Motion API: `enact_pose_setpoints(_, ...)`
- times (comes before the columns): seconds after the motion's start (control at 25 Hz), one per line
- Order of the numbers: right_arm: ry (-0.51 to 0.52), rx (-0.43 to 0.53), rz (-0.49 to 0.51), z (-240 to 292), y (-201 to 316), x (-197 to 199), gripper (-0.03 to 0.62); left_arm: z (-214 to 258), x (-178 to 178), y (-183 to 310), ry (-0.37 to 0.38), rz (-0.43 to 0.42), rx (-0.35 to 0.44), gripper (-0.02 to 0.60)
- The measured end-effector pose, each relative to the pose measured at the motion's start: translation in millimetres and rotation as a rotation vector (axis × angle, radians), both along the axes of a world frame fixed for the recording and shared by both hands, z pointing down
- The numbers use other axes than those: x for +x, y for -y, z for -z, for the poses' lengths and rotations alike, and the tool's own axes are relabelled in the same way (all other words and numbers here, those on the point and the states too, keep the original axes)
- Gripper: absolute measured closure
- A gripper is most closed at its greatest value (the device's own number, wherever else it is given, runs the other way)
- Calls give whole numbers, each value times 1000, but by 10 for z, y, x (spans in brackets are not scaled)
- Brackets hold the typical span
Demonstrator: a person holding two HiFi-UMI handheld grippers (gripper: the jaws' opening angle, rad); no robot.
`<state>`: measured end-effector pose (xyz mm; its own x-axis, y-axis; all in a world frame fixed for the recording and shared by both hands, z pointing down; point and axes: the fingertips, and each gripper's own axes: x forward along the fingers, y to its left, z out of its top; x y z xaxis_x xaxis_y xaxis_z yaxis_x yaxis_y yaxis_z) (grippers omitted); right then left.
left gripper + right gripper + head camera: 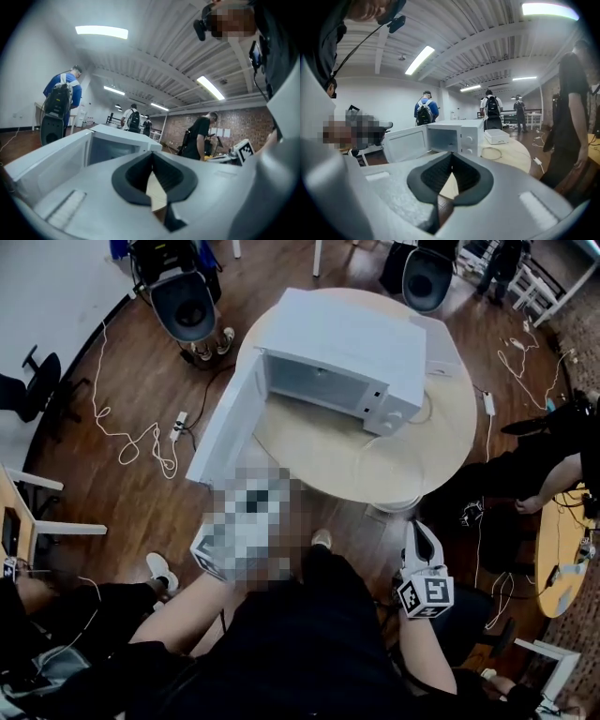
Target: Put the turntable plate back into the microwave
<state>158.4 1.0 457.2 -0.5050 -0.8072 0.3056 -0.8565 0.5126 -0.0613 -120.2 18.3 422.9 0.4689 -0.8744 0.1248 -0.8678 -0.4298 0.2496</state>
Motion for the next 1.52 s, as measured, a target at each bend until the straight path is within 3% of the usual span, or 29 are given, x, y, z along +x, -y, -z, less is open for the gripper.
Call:
enact_pose_setpoints(0.24,-30,-29,-97,-339,630,392,592,6,318,625,16,-47,-18,578)
enact_pose_setpoints(0.4,-88,-129,-165,-840,870,710,592,-19,467,969,32,-53,-48,578)
enact_pose_setpoints(0.52,-78,-231,-218,-1216,958,897,592,-16,552,1162,39,-64,-69,578)
enact_pose_setpoints(0.56,-54,-278,-234,-1362,967,937,586,-23,573,1207,41,-72,-77,578)
enact_pose_setpoints(0.64,27,-394,-284,-1676,928,1002,402,-40,591,1255,51,-100,-90,578)
enact_pose_setpoints(0.68,80,-447,-324,-1819,892,1039,367,-44,577,1270,58,-115,-95,578)
enact_pose_setpoints(0.8,225,-563,-437,-2155,798,1115,340,-42,440,1326,75,-137,-106,578)
enact_pose_setpoints(0.96,364,-651,-518,-2451,716,1001,336,-15,144,1398,108,-136,-125,578)
enact_pose_setpoints(1.08,411,-680,-537,-2582,695,882,337,18,-5,1456,117,-126,-130,578)
enact_pose_setpoints(1.4,529,-679,-596,-2746,688,842,342,47,145,1496,118,-197,-120,578)
enact_pose_setpoints(1.52,559,-651,-579,-2721,735,789,399,44,145,1485,121,-201,-121,578)
